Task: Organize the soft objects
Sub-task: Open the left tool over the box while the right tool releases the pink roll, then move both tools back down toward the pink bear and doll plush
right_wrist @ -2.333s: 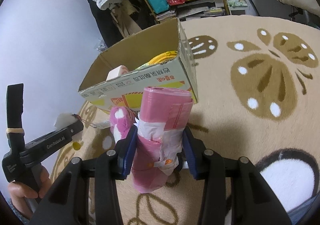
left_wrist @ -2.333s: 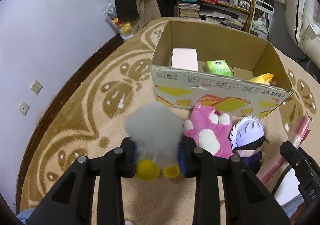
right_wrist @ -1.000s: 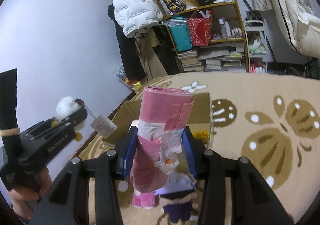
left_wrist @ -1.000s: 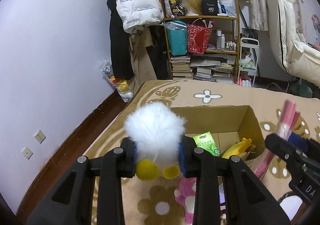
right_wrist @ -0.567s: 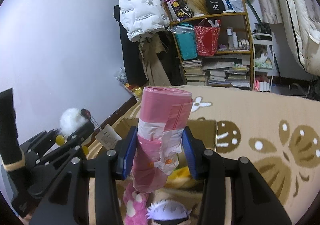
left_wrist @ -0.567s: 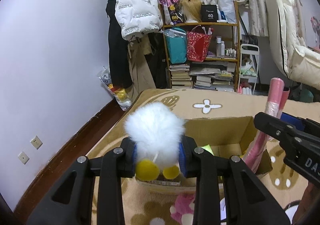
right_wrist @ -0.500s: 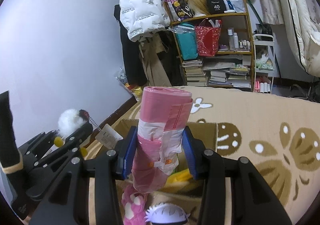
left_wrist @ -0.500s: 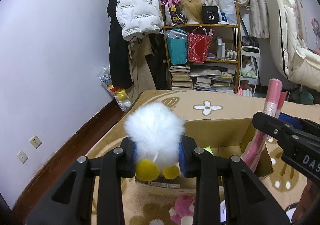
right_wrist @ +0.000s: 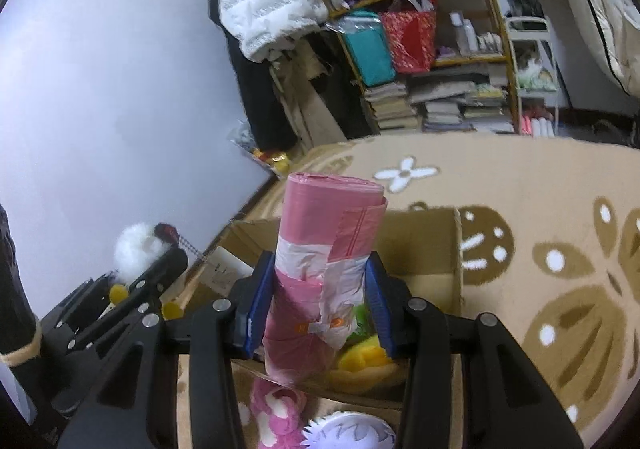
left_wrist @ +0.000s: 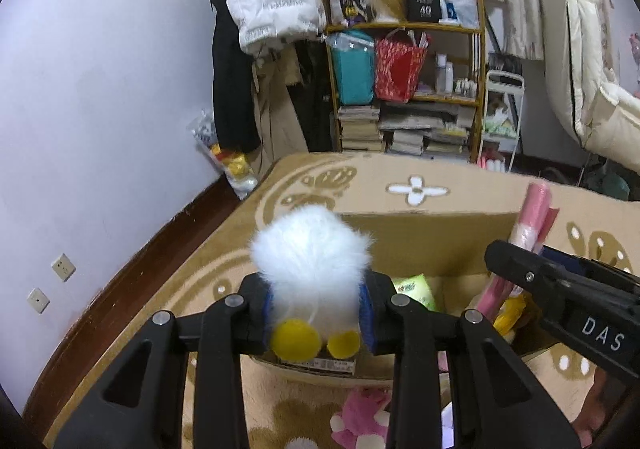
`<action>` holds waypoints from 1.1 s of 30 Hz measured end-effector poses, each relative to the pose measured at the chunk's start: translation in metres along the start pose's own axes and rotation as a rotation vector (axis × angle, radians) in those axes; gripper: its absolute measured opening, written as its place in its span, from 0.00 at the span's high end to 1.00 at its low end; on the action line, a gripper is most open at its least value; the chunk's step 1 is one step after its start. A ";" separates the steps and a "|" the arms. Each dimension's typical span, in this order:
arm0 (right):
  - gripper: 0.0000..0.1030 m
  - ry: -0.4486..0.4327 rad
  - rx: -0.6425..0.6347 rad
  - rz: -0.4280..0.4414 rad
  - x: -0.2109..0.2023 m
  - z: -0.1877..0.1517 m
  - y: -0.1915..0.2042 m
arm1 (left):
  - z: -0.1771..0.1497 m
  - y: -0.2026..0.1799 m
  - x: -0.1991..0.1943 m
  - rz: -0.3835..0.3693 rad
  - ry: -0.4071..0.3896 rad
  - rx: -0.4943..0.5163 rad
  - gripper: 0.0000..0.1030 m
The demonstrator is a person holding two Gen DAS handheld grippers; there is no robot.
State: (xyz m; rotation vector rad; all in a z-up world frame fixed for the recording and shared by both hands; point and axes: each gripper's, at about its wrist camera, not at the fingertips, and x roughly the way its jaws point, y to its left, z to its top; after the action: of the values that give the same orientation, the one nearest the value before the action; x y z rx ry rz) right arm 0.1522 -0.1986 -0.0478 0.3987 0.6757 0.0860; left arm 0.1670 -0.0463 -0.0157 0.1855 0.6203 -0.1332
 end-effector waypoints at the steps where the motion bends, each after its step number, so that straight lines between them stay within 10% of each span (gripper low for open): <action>1: 0.54 0.016 -0.003 -0.007 0.003 -0.001 -0.001 | -0.001 0.000 0.002 0.003 0.008 0.000 0.68; 5: 0.52 0.042 0.023 -0.014 0.008 -0.004 -0.010 | -0.002 0.001 0.006 0.008 0.028 -0.006 0.66; 12: 0.19 0.006 -0.034 -0.062 -0.003 -0.004 -0.004 | -0.003 0.007 0.003 0.044 0.032 -0.010 0.29; 18: 0.11 0.006 -0.074 -0.099 -0.012 -0.007 0.002 | -0.004 0.009 -0.004 0.106 0.022 0.013 0.04; 33: 0.01 -0.003 -0.067 -0.099 -0.042 -0.023 0.005 | -0.016 0.026 -0.029 0.135 0.055 -0.010 0.00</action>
State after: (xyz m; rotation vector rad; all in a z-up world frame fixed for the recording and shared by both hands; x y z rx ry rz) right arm 0.1052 -0.1948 -0.0376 0.3007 0.6864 0.0137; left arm 0.1393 -0.0159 -0.0076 0.2208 0.6609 0.0050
